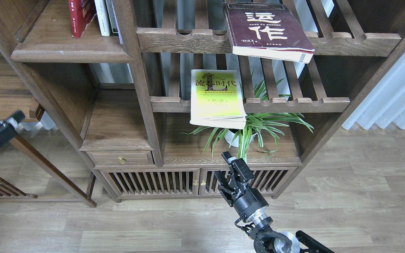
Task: Organize books on shelf
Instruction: 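Reach the right gripper up to the yellow-green book's lower edge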
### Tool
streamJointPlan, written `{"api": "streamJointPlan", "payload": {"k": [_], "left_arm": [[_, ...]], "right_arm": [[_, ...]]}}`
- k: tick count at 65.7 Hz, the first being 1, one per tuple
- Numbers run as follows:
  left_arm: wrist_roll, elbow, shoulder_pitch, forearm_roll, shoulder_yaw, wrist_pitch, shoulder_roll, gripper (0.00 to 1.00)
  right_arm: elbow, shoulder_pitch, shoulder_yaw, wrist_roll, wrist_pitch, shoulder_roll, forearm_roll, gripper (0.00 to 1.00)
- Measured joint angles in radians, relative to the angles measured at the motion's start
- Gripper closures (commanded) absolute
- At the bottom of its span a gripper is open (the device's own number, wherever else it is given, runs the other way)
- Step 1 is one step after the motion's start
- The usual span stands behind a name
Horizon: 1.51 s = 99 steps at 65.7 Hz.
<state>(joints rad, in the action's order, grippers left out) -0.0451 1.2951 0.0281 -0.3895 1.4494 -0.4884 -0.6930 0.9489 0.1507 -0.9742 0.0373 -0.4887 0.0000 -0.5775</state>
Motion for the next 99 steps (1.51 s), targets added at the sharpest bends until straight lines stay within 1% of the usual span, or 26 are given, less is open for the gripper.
{"api": "streamJointPlan", "payload": {"k": [5, 9, 14, 20, 29, 37, 41, 45, 47, 48, 51, 62, 69, 75, 82, 95, 99], "left_arm": [[0.000, -0.016, 0.007, 0.000, 0.007, 0.000, 0.003, 0.01], [0.001, -0.035, 0.012, 0.000, 0.016, 0.000, 0.006, 0.01], [0.002, -0.054, 0.017, 0.000, 0.025, 0.000, 0.014, 0.01], [0.002, -0.066, 0.022, -0.001, 0.027, 0.000, 0.026, 0.01], [0.002, -0.069, 0.024, -0.009, 0.027, 0.000, 0.048, 0.01], [0.001, -0.069, 0.024, -0.015, 0.027, 0.000, 0.057, 0.01], [0.001, -0.069, 0.024, -0.015, 0.026, 0.000, 0.060, 0.01], [0.001, -0.070, 0.025, -0.015, 0.025, 0.000, 0.063, 0.01], [0.001, -0.070, 0.025, -0.015, 0.025, 0.000, 0.063, 0.01], [0.001, -0.071, 0.027, -0.015, 0.025, 0.000, 0.064, 0.01], [0.001, -0.071, 0.029, -0.015, 0.025, 0.000, 0.064, 0.01], [0.001, -0.076, 0.037, -0.015, 0.027, 0.000, 0.065, 0.01], [0.001, -0.076, 0.038, -0.015, 0.027, 0.000, 0.064, 0.01], [0.001, -0.076, 0.038, -0.015, 0.027, 0.000, 0.065, 0.01], [0.001, -0.076, 0.038, -0.015, 0.027, 0.000, 0.066, 0.01], [0.001, -0.077, 0.038, -0.015, 0.027, 0.000, 0.067, 0.01], [0.001, -0.077, 0.038, -0.015, 0.027, 0.000, 0.067, 0.01]], "right_arm": [[0.052, 0.006, -0.053, 0.013, 0.000, 0.000, 0.009, 0.01], [0.140, -0.005, -0.080, 0.017, 0.000, -0.003, 0.014, 0.01], [0.233, -0.040, -0.090, 0.017, 0.000, -0.034, 0.016, 0.01], [0.307, -0.073, -0.099, 0.018, 0.000, -0.075, 0.016, 0.01], [0.363, -0.107, -0.112, 0.018, 0.000, -0.120, 0.017, 0.01], [0.372, -0.134, -0.104, 0.017, 0.000, -0.122, 0.048, 0.01], [0.355, -0.143, -0.099, 0.018, 0.000, -0.101, 0.075, 0.01], [0.317, -0.148, -0.098, 0.020, 0.000, -0.056, 0.096, 0.01], [0.292, -0.149, -0.099, 0.022, 0.000, -0.034, 0.103, 0.01], [0.246, -0.149, -0.100, 0.025, 0.000, -0.012, 0.112, 0.01], [0.220, -0.150, -0.100, 0.027, 0.000, -0.005, 0.120, 0.01], [0.165, -0.163, -0.050, 0.036, 0.000, 0.000, 0.218, 0.01], [0.149, -0.164, -0.012, 0.052, 0.000, 0.000, 0.234, 0.01], [0.097, -0.157, 0.001, 0.055, 0.000, 0.000, 0.239, 0.01], [0.020, -0.120, 0.016, 0.055, 0.000, 0.000, 0.253, 0.01], [-0.017, -0.040, 0.083, 0.054, 0.000, 0.000, 0.298, 0.01], [-0.056, 0.024, 0.093, 0.058, 0.000, 0.000, 0.298, 0.01]]}}
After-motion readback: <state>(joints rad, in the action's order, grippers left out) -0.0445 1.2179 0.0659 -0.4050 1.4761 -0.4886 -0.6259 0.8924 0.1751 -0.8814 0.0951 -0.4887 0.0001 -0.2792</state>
